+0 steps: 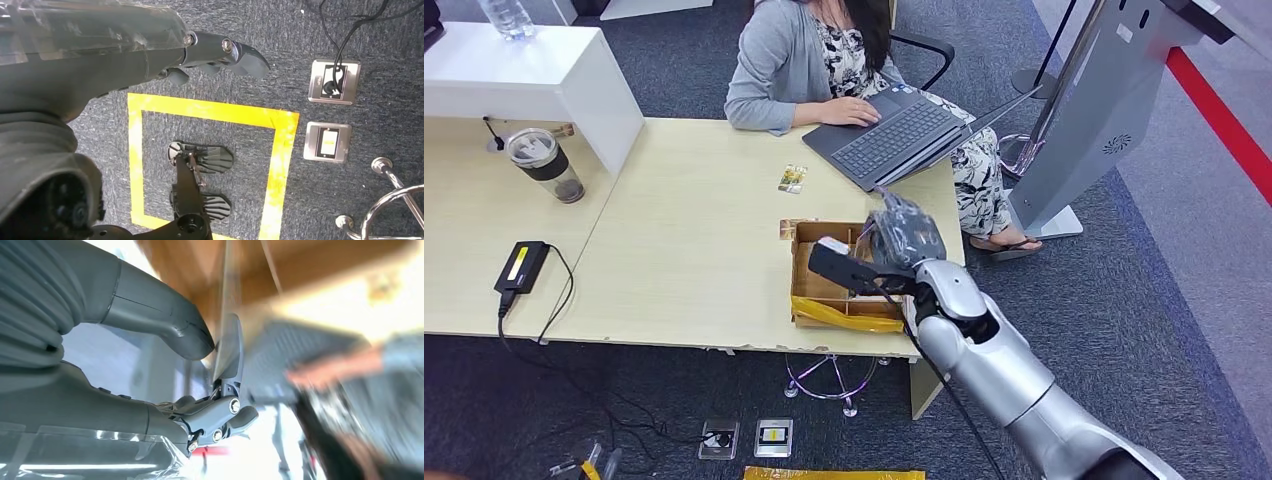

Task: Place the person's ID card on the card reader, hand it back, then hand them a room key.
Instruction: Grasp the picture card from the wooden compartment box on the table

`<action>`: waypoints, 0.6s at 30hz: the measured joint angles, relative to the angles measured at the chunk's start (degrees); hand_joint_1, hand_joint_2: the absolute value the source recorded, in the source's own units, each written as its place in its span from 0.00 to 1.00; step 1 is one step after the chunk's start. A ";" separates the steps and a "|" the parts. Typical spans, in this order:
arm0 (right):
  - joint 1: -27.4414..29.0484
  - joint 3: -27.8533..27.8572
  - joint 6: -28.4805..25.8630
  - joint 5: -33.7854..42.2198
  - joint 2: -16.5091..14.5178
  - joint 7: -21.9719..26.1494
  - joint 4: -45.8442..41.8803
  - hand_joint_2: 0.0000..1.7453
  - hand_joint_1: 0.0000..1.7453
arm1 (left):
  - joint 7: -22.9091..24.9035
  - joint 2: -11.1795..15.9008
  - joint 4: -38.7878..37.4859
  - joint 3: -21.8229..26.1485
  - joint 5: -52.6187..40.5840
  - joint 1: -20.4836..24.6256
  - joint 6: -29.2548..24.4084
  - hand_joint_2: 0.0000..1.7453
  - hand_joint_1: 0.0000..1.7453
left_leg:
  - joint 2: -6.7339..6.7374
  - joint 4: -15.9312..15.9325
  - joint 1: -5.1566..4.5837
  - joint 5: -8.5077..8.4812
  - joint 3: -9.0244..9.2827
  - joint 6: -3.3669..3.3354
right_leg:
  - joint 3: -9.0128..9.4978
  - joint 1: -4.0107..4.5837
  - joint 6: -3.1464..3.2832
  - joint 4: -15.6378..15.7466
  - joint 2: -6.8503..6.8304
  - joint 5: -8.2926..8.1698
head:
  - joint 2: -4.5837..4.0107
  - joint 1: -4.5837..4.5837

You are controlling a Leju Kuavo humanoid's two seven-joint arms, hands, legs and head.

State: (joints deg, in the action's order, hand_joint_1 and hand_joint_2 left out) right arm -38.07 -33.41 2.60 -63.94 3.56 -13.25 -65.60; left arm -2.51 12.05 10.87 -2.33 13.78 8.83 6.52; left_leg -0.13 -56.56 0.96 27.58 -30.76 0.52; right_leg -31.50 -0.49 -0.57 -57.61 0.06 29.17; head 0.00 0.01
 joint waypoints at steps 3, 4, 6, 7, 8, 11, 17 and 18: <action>-3.45 1.56 0.41 -0.27 0.84 1.52 -3.56 1.00 1.00 | -0.24 -0.01 -0.01 0.01 -0.06 -0.01 -0.09 0.00 0.00 | 0.00 0.00 0.00 -0.02 0.01 -0.03 | 0.01 0.00 0.00 0.00 0.01 -0.01 | 0.00 -0.01; -4.21 1.92 0.49 -0.34 0.99 1.83 -4.33 1.00 1.00 | -0.26 -0.02 -0.01 0.01 -0.07 0.00 -0.09 0.00 0.00 | 0.00 0.00 0.00 -0.02 0.01 -0.03 | 0.01 0.00 0.00 0.00 0.00 -0.01 | 0.00 -0.01; -5.18 2.33 0.52 -0.45 1.15 2.30 -5.27 1.00 1.00 | -0.26 -0.03 -0.01 0.01 -0.09 0.00 -0.09 0.00 0.00 | 0.00 0.00 0.00 -0.02 0.00 -0.03 | 0.01 0.00 0.00 0.00 0.00 -0.01 | 0.00 0.01; -5.66 2.46 0.46 -0.55 1.21 2.53 -5.68 1.00 1.00 | -0.26 -0.04 -0.01 0.01 -0.10 0.00 -0.10 0.00 0.00 | 0.00 0.00 0.00 -0.02 -0.01 -0.03 | 0.00 0.00 0.00 -0.01 0.00 -0.01 | 0.00 0.00; -6.29 2.54 0.30 -0.66 1.26 2.83 -6.03 1.00 1.00 | -0.26 -0.04 -0.01 0.01 -0.12 0.02 -0.12 0.00 0.00 | 0.00 0.00 0.00 -0.02 -0.01 -0.03 | 0.00 0.00 0.00 -0.01 0.00 -0.01 | 0.00 0.00; -8.43 2.57 -0.89 -0.93 1.28 3.90 -6.46 1.00 1.00 | -0.26 -0.13 0.00 0.01 -0.19 0.11 -0.30 0.00 0.00 | 0.00 0.00 0.00 -0.02 -0.02 -0.03 | 0.01 0.00 0.00 -0.01 -0.01 -0.01 | 0.00 -0.01; -11.33 1.93 -7.17 1.26 -0.93 6.53 -2.20 1.00 1.00 | -0.26 -0.51 0.03 -0.01 -0.23 0.45 -0.57 0.00 0.00 | -0.02 0.01 0.01 -0.03 -0.06 -0.03 | 0.02 0.01 0.00 -0.02 -0.03 -0.01 | 0.00 -0.01; -11.80 1.75 -8.17 1.53 -1.60 6.87 -0.68 1.00 1.00 | -0.26 -0.60 0.03 -0.02 -0.31 0.57 -0.57 0.00 0.00 | -0.03 0.01 0.01 -0.03 -0.06 -0.03 | 0.03 0.01 0.00 -0.02 -0.04 -0.01 | 0.00 -0.01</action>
State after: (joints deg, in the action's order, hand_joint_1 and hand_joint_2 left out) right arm -49.87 -31.66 -5.57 -62.41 1.96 -6.38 -66.28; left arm -2.78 11.45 10.91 -2.34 13.47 9.40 5.95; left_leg -0.16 -56.55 0.97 27.55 -30.82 0.49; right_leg -31.47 -0.48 -0.57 -57.63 0.02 29.16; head 0.00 0.00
